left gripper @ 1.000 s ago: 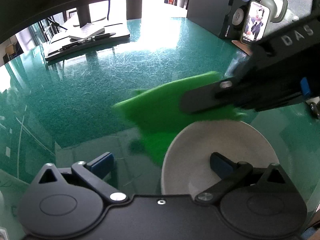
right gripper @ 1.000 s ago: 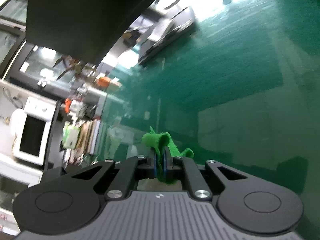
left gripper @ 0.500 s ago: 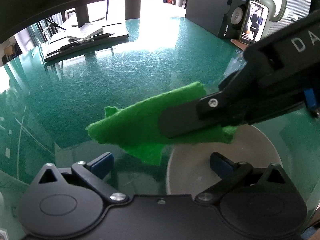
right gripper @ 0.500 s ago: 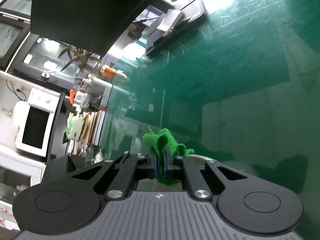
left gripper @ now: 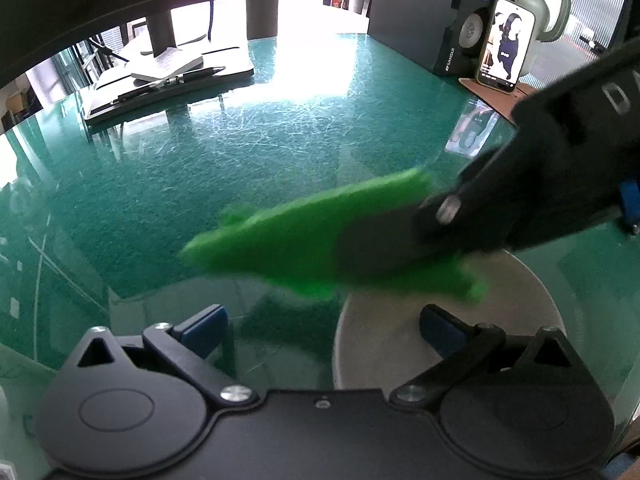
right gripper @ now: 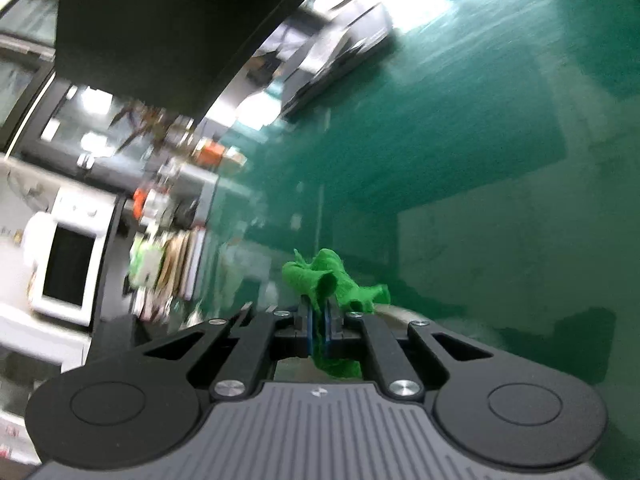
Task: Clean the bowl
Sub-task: 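Wipe the cloth along the bowl's rim and inner wall with the right gripper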
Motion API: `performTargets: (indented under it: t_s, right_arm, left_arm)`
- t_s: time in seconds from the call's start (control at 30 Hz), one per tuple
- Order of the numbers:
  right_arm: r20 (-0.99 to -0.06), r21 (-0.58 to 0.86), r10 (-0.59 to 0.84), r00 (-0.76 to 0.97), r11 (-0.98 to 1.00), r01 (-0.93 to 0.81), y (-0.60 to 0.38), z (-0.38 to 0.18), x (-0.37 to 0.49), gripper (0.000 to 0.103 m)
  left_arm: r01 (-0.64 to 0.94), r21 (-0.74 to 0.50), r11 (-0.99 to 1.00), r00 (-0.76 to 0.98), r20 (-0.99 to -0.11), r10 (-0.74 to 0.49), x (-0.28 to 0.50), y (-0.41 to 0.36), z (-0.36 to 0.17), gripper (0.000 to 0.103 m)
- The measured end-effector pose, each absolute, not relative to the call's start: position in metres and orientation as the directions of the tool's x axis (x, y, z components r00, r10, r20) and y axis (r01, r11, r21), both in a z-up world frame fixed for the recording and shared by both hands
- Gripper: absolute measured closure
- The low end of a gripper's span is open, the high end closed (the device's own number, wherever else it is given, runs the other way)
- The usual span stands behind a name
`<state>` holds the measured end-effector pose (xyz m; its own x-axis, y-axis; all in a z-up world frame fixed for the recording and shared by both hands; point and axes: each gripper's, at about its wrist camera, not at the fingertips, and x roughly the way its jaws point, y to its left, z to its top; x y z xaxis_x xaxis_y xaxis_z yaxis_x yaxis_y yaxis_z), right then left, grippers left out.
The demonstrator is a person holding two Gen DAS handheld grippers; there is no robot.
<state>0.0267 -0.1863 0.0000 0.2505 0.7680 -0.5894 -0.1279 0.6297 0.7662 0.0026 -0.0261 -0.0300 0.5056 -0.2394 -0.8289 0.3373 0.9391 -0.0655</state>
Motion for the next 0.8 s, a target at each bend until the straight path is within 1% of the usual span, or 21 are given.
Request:
performTargets:
  t_s: [0.3, 0.53, 0.7, 0.8]
  right_arm:
    - [-0.622, 0.737, 0.709, 0.333, 0.674, -0.060, -0.225, 0.009, 0.022, 0.098]
    - [-0.629, 0.736, 0.741, 0.237, 0.665, -0.126, -0.190, 0.001, 0.019, 0.098]
    - [-0.641, 0.723, 0.703, 0.308, 0.688, -0.068, -0.214, 0.006, 0.020, 0.098]
    - [-0.643, 0.713, 0.689, 0.334, 0.698, -0.067, -0.222, 0.011, 0.017, 0.095]
  left_arm:
    - [0.339, -0.066, 0.938, 0.510, -0.826, -0.242, 0.002, -0.027, -0.030, 0.000]
    - [0.341, -0.065, 0.938, 0.508, -0.827, -0.242, 0.002, -0.027, -0.030, 0.000]
    - [0.343, -0.067, 0.937, 0.507, -0.827, -0.244, 0.004, -0.025, -0.030, 0.000]
    - [0.322, -0.072, 0.944, 0.495, -0.837, -0.232, 0.003, -0.019, -0.028, 0.000]
